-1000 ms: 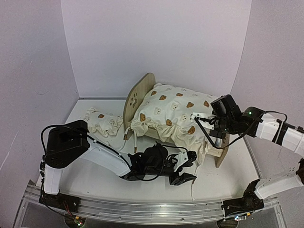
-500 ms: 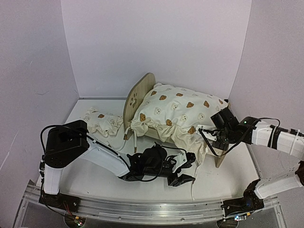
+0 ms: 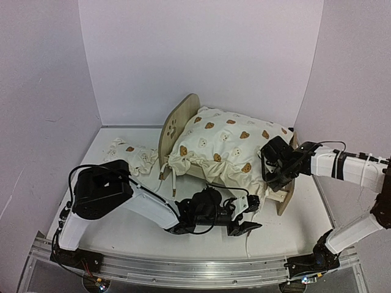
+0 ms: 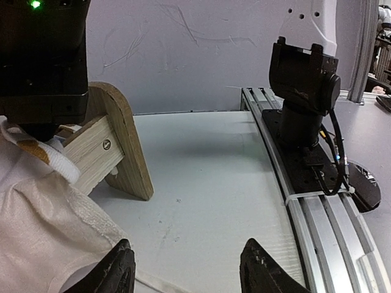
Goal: Set up the pet bed
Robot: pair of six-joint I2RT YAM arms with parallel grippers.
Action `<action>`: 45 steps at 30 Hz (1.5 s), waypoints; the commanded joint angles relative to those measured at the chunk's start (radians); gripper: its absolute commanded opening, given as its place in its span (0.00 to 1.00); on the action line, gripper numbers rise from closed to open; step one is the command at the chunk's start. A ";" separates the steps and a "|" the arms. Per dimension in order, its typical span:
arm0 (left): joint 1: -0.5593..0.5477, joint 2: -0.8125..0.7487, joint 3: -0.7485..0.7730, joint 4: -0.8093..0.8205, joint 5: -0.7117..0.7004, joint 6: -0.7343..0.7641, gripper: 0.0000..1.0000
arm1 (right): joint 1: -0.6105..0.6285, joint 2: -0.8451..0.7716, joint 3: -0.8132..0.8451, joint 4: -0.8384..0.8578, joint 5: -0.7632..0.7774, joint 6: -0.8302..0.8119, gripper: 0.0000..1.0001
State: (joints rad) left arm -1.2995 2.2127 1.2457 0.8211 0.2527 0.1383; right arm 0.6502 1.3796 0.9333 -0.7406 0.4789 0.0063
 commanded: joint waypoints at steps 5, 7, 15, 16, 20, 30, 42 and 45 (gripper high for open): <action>0.005 0.215 0.242 0.166 0.038 0.007 0.60 | -0.030 -0.020 -0.020 -0.031 0.097 0.269 0.00; 0.004 0.263 0.296 0.166 0.002 -0.008 0.61 | -0.032 0.016 -0.008 -0.039 0.095 0.308 0.00; 0.005 0.403 0.445 0.163 -0.171 -0.044 0.62 | -0.034 0.030 -0.034 -0.104 -0.035 0.524 0.00; 0.005 0.417 0.461 0.161 -0.178 -0.046 0.59 | -0.033 0.031 -0.038 -0.104 -0.042 0.534 0.00; 0.003 0.445 0.480 0.153 -0.217 -0.051 0.54 | -0.033 0.028 0.030 -0.185 -0.126 0.526 0.15; 0.001 0.356 0.379 0.153 -0.184 -0.012 0.56 | -0.040 -0.062 0.351 -0.533 -0.172 0.544 0.88; 0.001 0.320 0.354 0.152 -0.152 -0.006 0.54 | -0.289 -0.050 0.219 -0.314 -0.243 0.504 0.62; 0.001 0.308 0.345 0.154 -0.144 -0.009 0.54 | -0.289 -0.028 0.187 -0.311 -0.204 0.542 0.45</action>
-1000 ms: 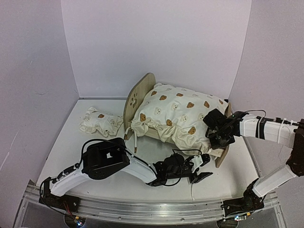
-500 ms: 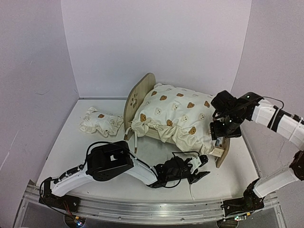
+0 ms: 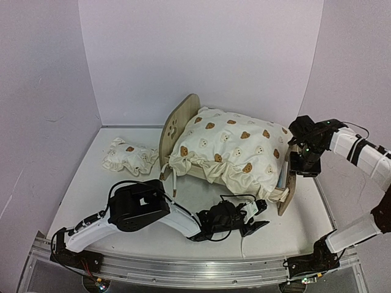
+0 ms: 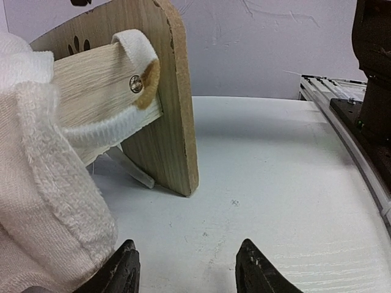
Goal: Set up the pet bed
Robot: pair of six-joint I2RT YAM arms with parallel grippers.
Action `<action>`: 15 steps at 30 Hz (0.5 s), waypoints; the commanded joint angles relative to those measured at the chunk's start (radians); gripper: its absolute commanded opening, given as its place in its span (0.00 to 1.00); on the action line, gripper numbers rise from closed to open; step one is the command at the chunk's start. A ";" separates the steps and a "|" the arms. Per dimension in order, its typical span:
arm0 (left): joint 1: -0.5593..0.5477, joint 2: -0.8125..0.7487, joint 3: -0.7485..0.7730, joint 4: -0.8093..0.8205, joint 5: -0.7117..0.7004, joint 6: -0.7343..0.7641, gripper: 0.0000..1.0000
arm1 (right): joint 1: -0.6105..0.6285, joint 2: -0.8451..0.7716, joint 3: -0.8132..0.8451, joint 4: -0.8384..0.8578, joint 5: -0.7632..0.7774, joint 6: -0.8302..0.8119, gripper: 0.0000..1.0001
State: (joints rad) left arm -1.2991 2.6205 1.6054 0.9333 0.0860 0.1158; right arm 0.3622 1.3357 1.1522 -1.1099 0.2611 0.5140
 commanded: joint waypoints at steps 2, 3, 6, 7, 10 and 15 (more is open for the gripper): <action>0.000 -0.103 -0.015 0.041 0.028 0.009 0.54 | -0.001 0.009 -0.064 0.070 0.026 0.073 0.42; 0.000 -0.103 -0.014 0.041 0.032 0.007 0.54 | -0.001 0.001 -0.091 0.090 0.010 0.087 0.42; 0.001 -0.100 -0.007 0.040 0.032 0.008 0.53 | -0.002 0.019 -0.155 0.115 0.058 0.128 0.39; 0.000 -0.101 -0.008 0.040 0.032 0.008 0.54 | -0.001 0.041 -0.156 0.107 0.062 0.132 0.35; 0.001 -0.104 -0.010 0.041 0.036 0.001 0.54 | 0.000 0.043 -0.159 0.102 0.029 0.150 0.32; 0.000 -0.075 0.021 0.039 0.040 -0.008 0.55 | 0.004 -0.032 -0.138 0.100 -0.101 0.195 0.14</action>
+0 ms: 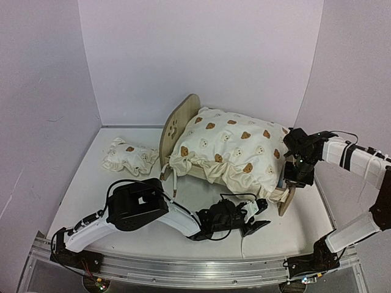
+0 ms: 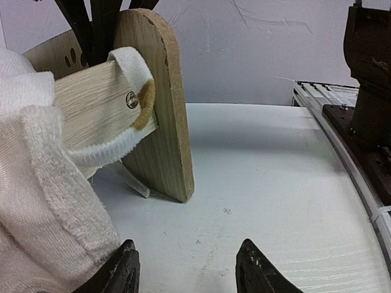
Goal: Set up the pet bed
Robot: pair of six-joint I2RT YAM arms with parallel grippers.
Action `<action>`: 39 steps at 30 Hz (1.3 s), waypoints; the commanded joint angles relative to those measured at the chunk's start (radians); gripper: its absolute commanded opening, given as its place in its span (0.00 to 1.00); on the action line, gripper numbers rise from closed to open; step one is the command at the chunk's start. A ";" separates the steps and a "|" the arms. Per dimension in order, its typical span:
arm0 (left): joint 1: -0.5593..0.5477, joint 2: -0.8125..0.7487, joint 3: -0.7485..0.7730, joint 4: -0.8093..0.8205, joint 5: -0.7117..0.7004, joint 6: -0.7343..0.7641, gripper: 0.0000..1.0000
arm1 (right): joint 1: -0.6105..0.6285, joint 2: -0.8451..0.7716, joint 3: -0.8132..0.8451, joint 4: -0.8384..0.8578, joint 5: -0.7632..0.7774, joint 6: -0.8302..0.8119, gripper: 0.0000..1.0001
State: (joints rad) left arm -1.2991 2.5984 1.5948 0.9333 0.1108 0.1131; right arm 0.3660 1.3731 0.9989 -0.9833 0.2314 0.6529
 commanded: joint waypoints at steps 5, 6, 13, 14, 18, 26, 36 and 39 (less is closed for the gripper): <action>0.001 -0.026 0.067 0.035 0.011 -0.010 0.54 | 0.004 -0.141 0.042 -0.039 -0.222 0.134 0.00; 0.002 -0.022 0.071 0.031 0.010 -0.010 0.52 | 0.004 -0.155 0.043 -0.040 -0.248 0.151 0.00; 0.002 0.015 0.088 0.025 -0.034 -0.035 0.44 | 0.008 -0.176 0.078 -0.037 -0.360 0.186 0.00; 0.002 0.019 0.093 0.023 -0.041 -0.051 0.42 | 0.008 -0.182 0.090 -0.041 -0.360 0.193 0.00; 0.001 0.037 0.112 0.021 -0.023 -0.083 0.37 | 0.009 -0.202 0.150 -0.041 -0.373 0.226 0.00; 0.001 0.044 0.110 0.022 -0.032 -0.095 0.40 | 0.009 -0.196 0.220 -0.001 -0.404 0.290 0.00; 0.002 0.155 0.271 0.006 -0.086 -0.055 0.50 | 0.008 -0.189 0.265 -0.002 -0.441 0.315 0.00; 0.002 0.210 0.356 -0.029 -0.105 -0.025 0.54 | 0.008 -0.183 0.274 -0.004 -0.452 0.316 0.00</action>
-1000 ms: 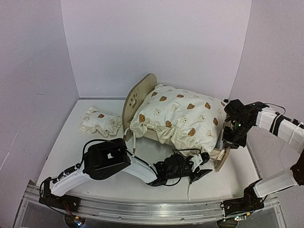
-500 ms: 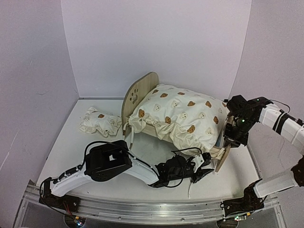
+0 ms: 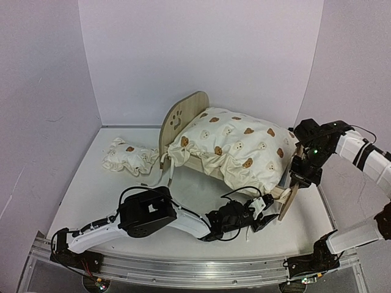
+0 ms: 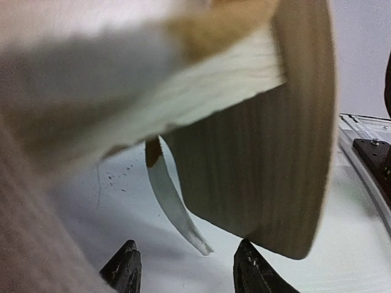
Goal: Set up the pet bed
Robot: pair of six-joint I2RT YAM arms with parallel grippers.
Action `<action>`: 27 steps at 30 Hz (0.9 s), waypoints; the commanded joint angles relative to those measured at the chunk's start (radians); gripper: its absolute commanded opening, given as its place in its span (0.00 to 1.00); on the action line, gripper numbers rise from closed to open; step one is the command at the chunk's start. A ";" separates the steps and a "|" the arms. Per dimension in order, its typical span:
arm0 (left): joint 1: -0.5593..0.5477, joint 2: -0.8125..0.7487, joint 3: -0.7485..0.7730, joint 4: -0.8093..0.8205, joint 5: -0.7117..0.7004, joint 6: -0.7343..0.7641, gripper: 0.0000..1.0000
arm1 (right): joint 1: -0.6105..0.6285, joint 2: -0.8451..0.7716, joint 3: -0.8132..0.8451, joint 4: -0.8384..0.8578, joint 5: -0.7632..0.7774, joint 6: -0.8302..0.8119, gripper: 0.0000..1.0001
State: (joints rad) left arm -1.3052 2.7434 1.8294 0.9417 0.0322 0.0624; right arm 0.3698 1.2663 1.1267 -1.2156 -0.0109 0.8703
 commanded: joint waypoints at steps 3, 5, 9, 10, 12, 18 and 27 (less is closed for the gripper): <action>0.009 0.094 0.180 -0.076 -0.061 0.058 0.56 | 0.004 -0.075 0.156 0.228 -0.221 0.105 0.00; 0.006 0.095 0.180 -0.090 -0.063 0.078 0.57 | 0.005 -0.070 0.165 0.227 -0.225 0.109 0.00; -0.002 0.113 0.225 -0.103 -0.048 0.062 0.61 | 0.005 -0.059 0.163 0.242 -0.262 0.128 0.00; -0.004 0.122 0.245 -0.105 -0.037 0.062 0.61 | 0.005 -0.060 0.162 0.243 -0.262 0.129 0.00; -0.007 0.147 0.288 -0.112 -0.036 0.065 0.59 | 0.005 -0.066 0.160 0.244 -0.267 0.138 0.00; -0.006 0.211 0.401 -0.170 -0.134 0.107 0.50 | 0.007 -0.073 0.159 0.239 -0.286 0.151 0.00; -0.003 0.228 0.452 -0.212 -0.185 0.158 0.08 | 0.008 -0.082 0.170 0.215 -0.293 0.155 0.00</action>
State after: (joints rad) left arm -1.3270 2.9768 2.2482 0.8204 -0.0795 0.1982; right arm 0.3584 1.2663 1.1717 -1.2369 -0.0216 0.9283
